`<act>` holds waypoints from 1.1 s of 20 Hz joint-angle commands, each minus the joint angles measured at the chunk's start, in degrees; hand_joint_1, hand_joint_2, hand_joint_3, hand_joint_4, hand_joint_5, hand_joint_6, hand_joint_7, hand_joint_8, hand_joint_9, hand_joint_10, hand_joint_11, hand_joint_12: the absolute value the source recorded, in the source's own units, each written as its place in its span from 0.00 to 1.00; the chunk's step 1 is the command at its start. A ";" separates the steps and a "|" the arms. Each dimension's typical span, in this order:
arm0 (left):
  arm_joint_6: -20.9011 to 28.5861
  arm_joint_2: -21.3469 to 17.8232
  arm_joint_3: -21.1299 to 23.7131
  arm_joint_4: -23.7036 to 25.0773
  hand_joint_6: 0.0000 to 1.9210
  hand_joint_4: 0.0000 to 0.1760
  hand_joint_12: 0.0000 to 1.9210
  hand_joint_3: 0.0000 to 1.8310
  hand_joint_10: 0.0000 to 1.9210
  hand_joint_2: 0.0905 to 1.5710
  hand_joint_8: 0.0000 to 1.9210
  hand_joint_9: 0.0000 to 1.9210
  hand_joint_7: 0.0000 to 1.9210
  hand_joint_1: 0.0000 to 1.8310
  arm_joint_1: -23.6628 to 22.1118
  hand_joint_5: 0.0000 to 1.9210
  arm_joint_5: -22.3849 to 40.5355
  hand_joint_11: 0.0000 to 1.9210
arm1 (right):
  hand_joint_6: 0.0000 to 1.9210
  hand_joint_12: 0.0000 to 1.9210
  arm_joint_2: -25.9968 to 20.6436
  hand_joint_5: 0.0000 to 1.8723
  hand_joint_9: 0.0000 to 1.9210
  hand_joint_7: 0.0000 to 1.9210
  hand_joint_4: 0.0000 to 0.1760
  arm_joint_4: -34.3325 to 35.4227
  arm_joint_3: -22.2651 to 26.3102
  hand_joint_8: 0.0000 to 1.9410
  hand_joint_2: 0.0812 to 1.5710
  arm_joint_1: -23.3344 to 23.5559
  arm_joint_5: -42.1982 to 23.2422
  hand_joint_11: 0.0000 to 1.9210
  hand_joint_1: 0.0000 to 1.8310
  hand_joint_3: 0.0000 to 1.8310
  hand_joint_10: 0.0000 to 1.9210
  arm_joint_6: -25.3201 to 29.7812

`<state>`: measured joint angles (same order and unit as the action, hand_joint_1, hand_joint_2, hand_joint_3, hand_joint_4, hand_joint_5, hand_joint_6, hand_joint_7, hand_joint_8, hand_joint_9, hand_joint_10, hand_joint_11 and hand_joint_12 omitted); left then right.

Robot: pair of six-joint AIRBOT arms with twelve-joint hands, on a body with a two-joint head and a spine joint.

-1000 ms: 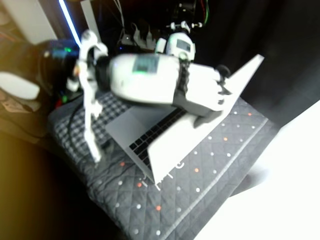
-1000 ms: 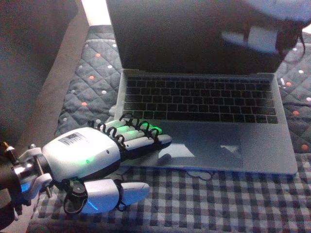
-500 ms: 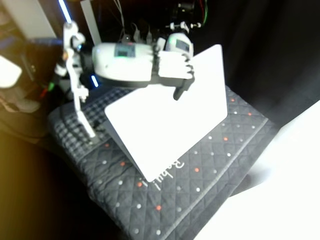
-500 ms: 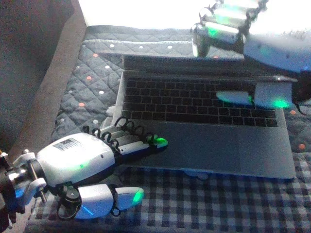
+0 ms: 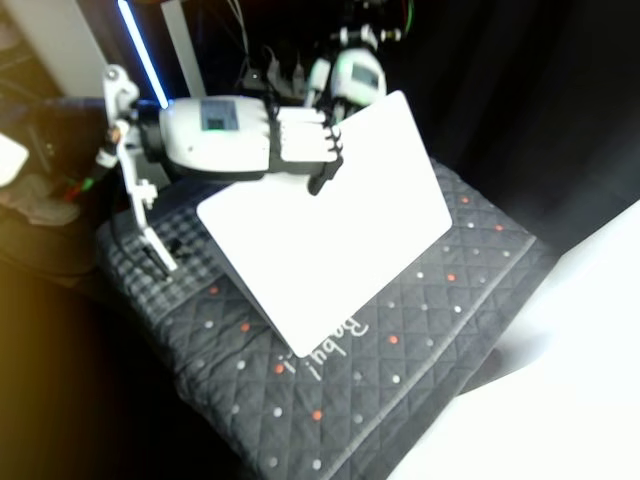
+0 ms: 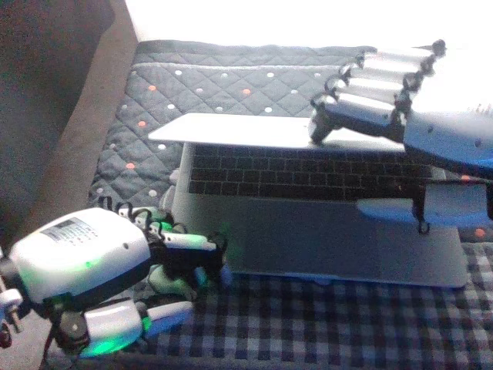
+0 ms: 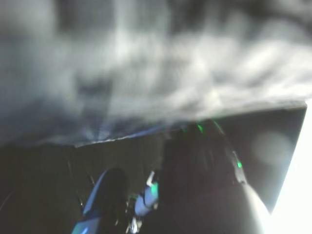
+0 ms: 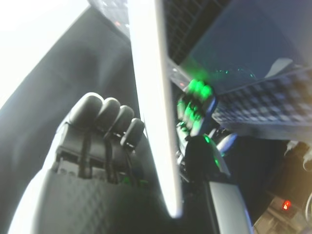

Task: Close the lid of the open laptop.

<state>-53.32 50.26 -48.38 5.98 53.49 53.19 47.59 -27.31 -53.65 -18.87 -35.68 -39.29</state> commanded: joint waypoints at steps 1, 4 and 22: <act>0.15 -0.87 0.60 0.03 0.84 0.23 0.96 0.00 0.85 0.86 0.75 0.49 0.44 0.46 -0.10 0.31 9.53 0.47 | 0.24 1.00 -0.90 0.00 0.06 0.06 0.00 0.72 0.18 0.61 0.83 -0.29 -5.02 0.04 0.20 0.00 0.78 0.49; 1.00 -3.37 2.13 -0.13 0.85 0.00 0.98 0.01 0.96 0.95 0.91 0.57 0.54 0.23 1.34 0.41 16.86 0.40 | 0.68 1.00 -1.50 0.00 0.03 0.02 0.00 0.73 0.84 0.65 0.83 -3.09 -5.00 0.01 0.26 0.00 0.83 1.03; -6.51 -6.22 1.48 -11.87 0.83 0.00 1.00 0.02 0.92 0.86 0.93 0.37 0.32 0.58 2.98 0.26 31.31 0.41 | 0.18 0.88 -3.18 0.15 0.22 0.27 0.00 -2.36 2.33 0.10 0.89 -10.80 1.25 0.14 0.18 0.00 0.44 1.78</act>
<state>-59.83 44.38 -46.76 -5.78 56.84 77.28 45.15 -30.41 -51.46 -29.58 -30.35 -37.50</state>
